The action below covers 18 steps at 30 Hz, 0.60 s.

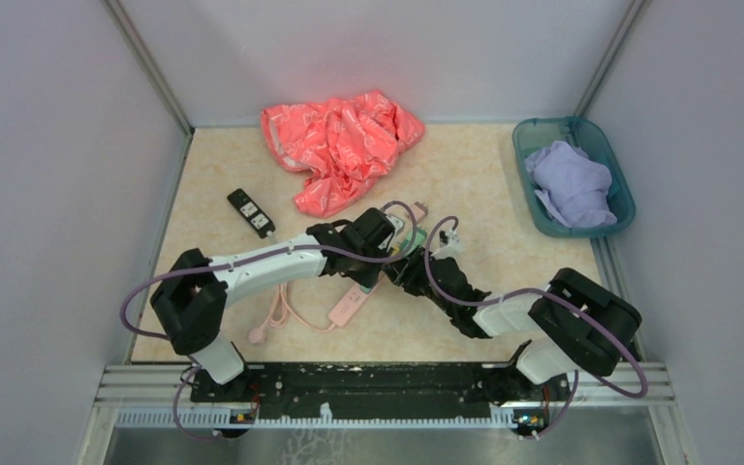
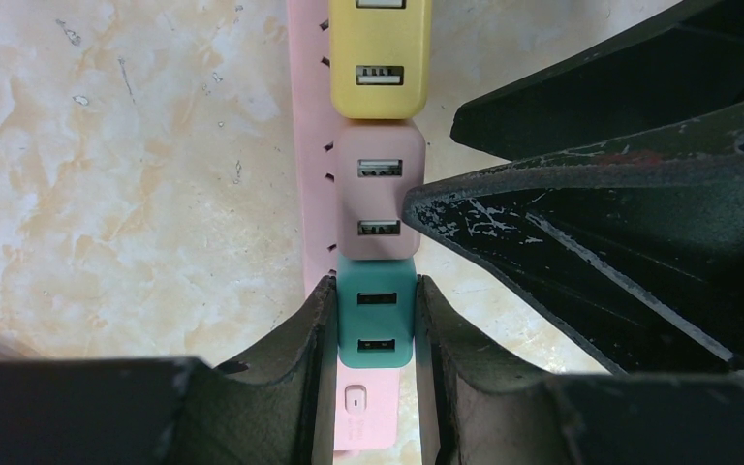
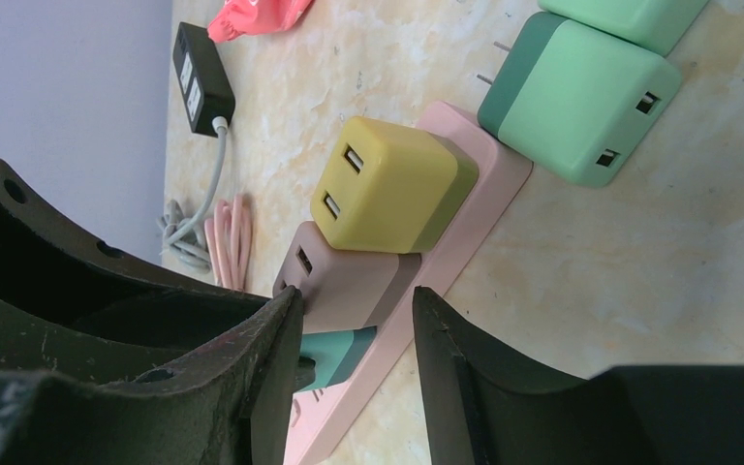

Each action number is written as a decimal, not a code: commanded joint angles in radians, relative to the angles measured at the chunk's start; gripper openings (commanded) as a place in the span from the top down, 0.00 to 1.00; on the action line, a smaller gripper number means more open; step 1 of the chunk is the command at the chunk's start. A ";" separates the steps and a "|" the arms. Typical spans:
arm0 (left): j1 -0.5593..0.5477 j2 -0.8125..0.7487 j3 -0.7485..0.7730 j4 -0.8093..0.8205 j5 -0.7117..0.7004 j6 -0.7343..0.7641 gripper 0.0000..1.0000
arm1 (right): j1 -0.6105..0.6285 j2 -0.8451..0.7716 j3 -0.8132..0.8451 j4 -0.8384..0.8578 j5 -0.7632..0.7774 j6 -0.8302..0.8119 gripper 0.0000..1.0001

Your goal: Insert the plug

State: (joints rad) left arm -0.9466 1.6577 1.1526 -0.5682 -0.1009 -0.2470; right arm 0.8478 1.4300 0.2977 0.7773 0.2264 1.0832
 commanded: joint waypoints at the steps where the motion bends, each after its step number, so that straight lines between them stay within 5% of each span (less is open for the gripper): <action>1: -0.020 0.073 -0.092 -0.044 0.016 -0.039 1.00 | -0.008 0.005 0.044 0.019 0.000 -0.004 0.55; 12: -0.034 0.077 -0.115 -0.038 0.002 -0.066 1.00 | -0.006 -0.057 0.049 -0.034 0.016 -0.068 0.55; 18: -0.034 -0.004 -0.057 -0.034 -0.024 -0.077 0.63 | -0.006 -0.153 0.026 -0.089 0.053 -0.134 0.51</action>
State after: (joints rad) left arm -0.9672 1.6329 1.1160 -0.5266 -0.1478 -0.2764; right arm 0.8478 1.3563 0.3099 0.6987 0.2371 1.0130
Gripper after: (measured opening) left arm 0.344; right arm 0.473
